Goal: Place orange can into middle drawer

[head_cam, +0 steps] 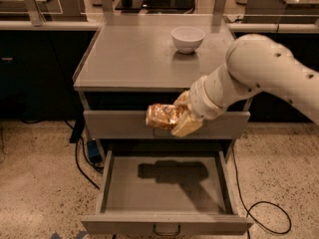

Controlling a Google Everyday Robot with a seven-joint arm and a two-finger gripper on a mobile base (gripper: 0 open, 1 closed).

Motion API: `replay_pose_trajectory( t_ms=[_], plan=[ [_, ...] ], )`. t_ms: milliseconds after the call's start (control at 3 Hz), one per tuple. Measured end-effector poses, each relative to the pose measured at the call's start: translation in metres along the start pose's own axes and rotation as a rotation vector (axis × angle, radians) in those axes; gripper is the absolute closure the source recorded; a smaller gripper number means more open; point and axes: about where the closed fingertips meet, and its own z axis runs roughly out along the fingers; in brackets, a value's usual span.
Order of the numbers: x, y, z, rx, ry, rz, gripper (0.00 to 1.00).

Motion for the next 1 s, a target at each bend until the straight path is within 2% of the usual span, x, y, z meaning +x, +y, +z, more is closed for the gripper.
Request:
replay_pose_trajectory(
  t_ms=[333, 667, 1000],
  plan=[
    [0.011, 0.027, 0.023, -0.053, 0.017, 0.008, 1.0],
    [0.012, 0.027, 0.023, -0.053, 0.017, 0.009, 1.0],
    [0.024, 0.033, 0.032, -0.045, 0.05, 0.022, 1.0]
  ],
)
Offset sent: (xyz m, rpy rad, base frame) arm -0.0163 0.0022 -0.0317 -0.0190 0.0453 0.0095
